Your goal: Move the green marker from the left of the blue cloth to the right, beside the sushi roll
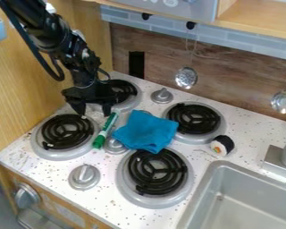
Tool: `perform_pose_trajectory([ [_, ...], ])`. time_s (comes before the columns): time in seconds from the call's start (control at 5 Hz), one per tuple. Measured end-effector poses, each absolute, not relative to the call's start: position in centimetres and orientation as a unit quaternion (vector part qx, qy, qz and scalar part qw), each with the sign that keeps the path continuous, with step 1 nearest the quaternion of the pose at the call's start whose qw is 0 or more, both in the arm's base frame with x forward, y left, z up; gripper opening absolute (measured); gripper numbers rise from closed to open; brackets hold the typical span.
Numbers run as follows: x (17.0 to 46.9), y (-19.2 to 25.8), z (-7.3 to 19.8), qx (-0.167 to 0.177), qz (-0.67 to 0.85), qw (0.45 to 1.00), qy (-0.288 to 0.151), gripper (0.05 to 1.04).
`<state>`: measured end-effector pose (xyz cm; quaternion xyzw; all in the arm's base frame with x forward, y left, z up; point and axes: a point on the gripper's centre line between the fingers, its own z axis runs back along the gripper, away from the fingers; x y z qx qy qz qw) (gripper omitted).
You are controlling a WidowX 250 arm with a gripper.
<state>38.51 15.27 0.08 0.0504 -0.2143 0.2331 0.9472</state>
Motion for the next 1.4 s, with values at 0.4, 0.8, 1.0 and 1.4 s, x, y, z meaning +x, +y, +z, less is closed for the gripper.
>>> perform_pose_trajectory([
  [0.4,39.7,14.0,-1.3,0.062,0.236,0.944,-0.221,0.989],
  [0.8,40.4,13.3,-2.4,0.072,0.236,0.944,-0.218,0.941],
  [1.0,40.5,13.3,-2.8,0.077,0.241,0.942,-0.219,0.646],
  [1.4,40.5,13.5,-2.8,0.079,0.243,0.941,-0.221,0.324],
])
